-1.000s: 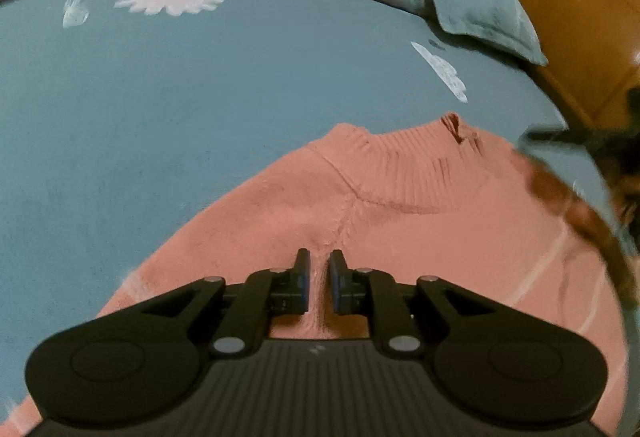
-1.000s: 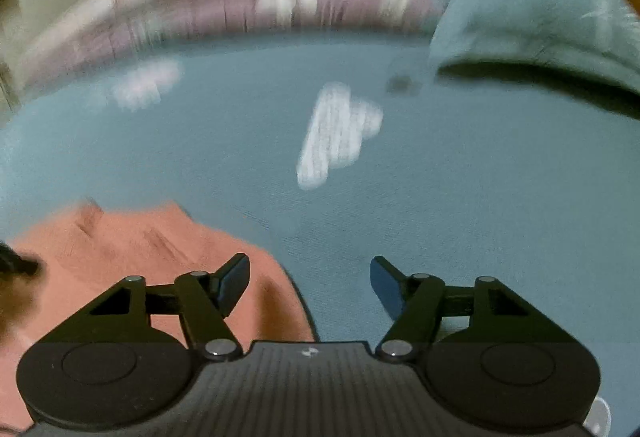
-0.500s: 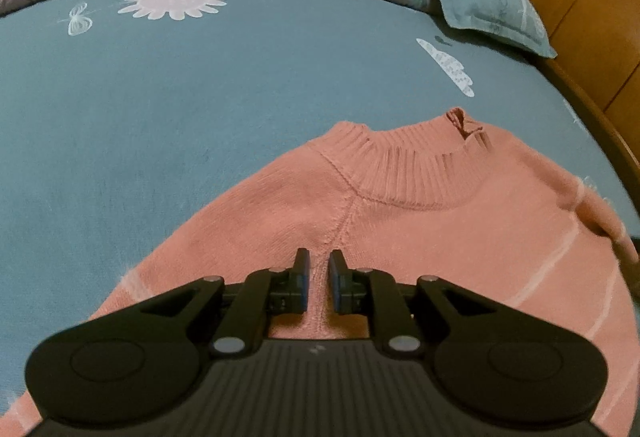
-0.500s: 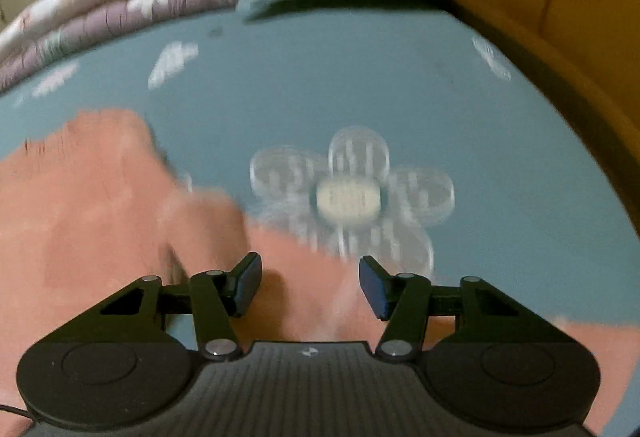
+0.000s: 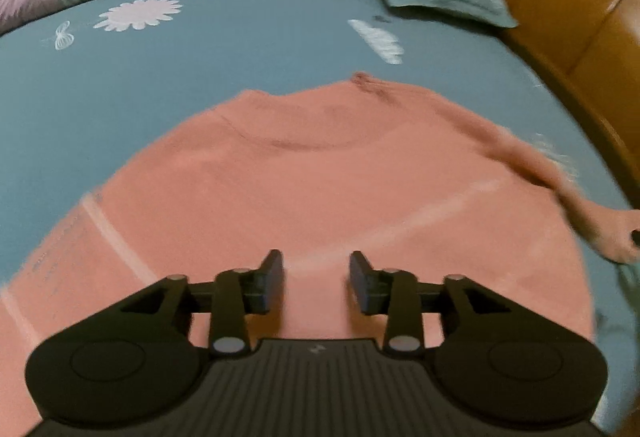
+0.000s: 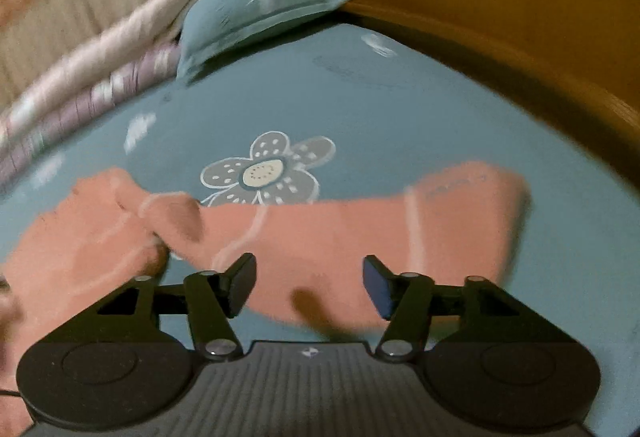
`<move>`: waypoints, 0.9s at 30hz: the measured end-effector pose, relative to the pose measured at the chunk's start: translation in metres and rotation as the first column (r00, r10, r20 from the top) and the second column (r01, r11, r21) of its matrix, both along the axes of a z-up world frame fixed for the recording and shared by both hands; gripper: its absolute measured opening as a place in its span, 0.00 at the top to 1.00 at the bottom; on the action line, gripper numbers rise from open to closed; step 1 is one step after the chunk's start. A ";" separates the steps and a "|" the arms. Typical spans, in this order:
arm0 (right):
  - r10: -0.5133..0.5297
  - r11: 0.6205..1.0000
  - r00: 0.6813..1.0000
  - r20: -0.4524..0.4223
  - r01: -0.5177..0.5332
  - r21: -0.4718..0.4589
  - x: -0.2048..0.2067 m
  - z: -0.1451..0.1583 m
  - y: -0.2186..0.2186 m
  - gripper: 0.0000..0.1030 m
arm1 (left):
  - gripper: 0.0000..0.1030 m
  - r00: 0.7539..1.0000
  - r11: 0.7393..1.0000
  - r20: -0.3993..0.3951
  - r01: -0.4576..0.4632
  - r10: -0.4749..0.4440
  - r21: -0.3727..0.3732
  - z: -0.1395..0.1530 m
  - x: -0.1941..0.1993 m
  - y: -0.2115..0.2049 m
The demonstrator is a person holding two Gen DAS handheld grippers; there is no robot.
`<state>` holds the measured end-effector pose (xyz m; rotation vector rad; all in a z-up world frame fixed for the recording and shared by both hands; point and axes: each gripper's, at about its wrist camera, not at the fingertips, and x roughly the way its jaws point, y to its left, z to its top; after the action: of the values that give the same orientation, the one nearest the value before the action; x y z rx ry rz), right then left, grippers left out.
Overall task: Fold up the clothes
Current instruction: 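Grasp the sweater sleeve cuff with the right tool and pull it outward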
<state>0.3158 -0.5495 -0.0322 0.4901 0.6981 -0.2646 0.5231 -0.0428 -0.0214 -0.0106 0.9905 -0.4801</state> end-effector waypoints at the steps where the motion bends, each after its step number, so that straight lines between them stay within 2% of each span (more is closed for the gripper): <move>1: -0.016 0.999 1.000 0.016 0.015 0.048 -0.011 -0.006 -0.004 0.30 | 0.60 1.000 1.000 0.000 0.008 -0.008 -0.003 0.002 -0.013 -0.003; 3: -0.064 0.993 0.998 0.025 0.061 0.102 -0.028 -0.017 -0.009 0.30 | 0.60 0.999 0.999 -0.004 0.038 -0.038 0.012 0.005 -0.034 -0.013; 5: -0.104 0.985 0.994 0.043 0.097 0.144 -0.037 -0.026 -0.015 0.30 | 0.58 0.996 0.995 0.008 0.085 -0.086 0.057 0.012 -0.052 -0.023; 7: -0.141 0.971 0.987 0.080 0.122 0.208 -0.043 -0.035 -0.025 0.30 | 0.53 0.992 0.988 0.034 0.120 -0.123 0.098 0.020 -0.068 -0.031; 10: -0.240 0.913 0.961 0.135 0.176 0.369 -0.047 -0.058 -0.049 0.28 | 0.48 0.988 0.985 0.060 0.138 -0.144 0.102 0.031 -0.085 -0.036; 11: -0.266 0.893 0.948 0.172 0.175 0.415 -0.048 -0.063 -0.056 0.24 | 0.48 0.987 0.985 0.062 0.139 -0.146 0.104 0.033 -0.089 -0.037; 14: -0.341 0.835 0.902 0.265 0.161 0.527 -0.049 -0.078 -0.076 0.25 | 0.48 0.986 0.983 0.069 0.144 -0.152 0.110 0.038 -0.101 -0.042; 21: -0.299 0.907 0.914 0.275 0.182 0.381 -0.003 -0.069 -0.096 0.28 | 0.47 0.984 0.981 0.079 0.150 -0.160 0.119 0.040 -0.118 -0.052; 22: -0.292 0.914 0.917 0.270 0.184 0.362 0.003 -0.069 -0.099 0.35 | 0.45 0.984 0.981 0.082 0.151 -0.161 0.121 0.041 -0.121 -0.053; 25: -0.298 0.916 0.923 0.242 0.206 0.344 0.014 -0.069 -0.110 0.67 | 0.42 0.983 0.981 0.086 0.150 -0.161 0.123 0.041 -0.127 -0.053; 27: -0.299 0.920 0.923 0.240 0.213 0.328 0.016 -0.066 -0.118 0.80 | 0.41 0.985 0.982 0.082 0.142 -0.153 0.128 0.040 -0.128 -0.052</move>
<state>0.3314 -0.6671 -0.0981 0.8943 0.3865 -0.3314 0.3947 -0.0951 0.0185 0.1937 0.9326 -0.5503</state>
